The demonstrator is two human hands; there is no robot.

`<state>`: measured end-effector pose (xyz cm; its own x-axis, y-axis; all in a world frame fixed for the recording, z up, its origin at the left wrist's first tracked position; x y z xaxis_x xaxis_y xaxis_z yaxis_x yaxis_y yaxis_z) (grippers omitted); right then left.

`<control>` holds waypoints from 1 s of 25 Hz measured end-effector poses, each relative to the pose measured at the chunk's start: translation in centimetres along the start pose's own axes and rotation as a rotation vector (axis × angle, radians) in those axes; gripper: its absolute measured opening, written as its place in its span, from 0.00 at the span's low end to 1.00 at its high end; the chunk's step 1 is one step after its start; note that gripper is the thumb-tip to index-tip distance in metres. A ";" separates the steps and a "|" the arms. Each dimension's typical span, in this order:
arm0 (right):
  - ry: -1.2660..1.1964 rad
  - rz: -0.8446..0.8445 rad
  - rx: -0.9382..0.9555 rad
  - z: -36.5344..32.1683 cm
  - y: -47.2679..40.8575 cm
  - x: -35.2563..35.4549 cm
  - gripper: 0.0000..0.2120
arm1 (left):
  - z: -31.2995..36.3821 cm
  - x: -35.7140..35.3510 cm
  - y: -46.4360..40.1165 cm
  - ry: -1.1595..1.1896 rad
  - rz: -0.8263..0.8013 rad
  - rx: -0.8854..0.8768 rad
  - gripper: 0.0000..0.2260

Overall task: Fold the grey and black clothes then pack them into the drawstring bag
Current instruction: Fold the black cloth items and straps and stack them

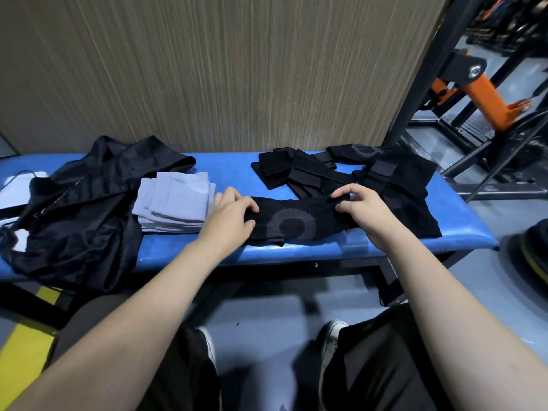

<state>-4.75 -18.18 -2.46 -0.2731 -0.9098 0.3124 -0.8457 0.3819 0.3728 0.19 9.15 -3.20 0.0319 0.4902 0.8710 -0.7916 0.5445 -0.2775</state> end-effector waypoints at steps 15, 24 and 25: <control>0.014 -0.267 0.178 -4.7 2.5 -12.1 0.15 | -1.2 -0.2 1.0 0.224 -0.038 0.041 0.25; 0.065 -0.379 0.067 -4.4 2.3 -15.1 0.18 | -1.9 0.8 1.2 0.281 0.052 0.120 0.15; 0.036 -0.360 0.073 -4.5 2.3 -14.6 0.15 | -1.9 0.5 1.2 0.245 0.024 0.118 0.14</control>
<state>-0.61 -3.31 -2.22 0.0633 -0.9769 0.2039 -0.9156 0.0244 0.4013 0.44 11.38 -3.90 0.1477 0.6602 0.7364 -0.8589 0.4548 -0.2355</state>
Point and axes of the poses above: each hand's wrist, its own y-axis away from the middle knuckle, its own x-axis out of the back of the hand, z = x × y, the point moved 5 cm from there along -y, towards the middle knuckle, and after that the axes turned 15 degrees about -x, right-handed, at the moved point
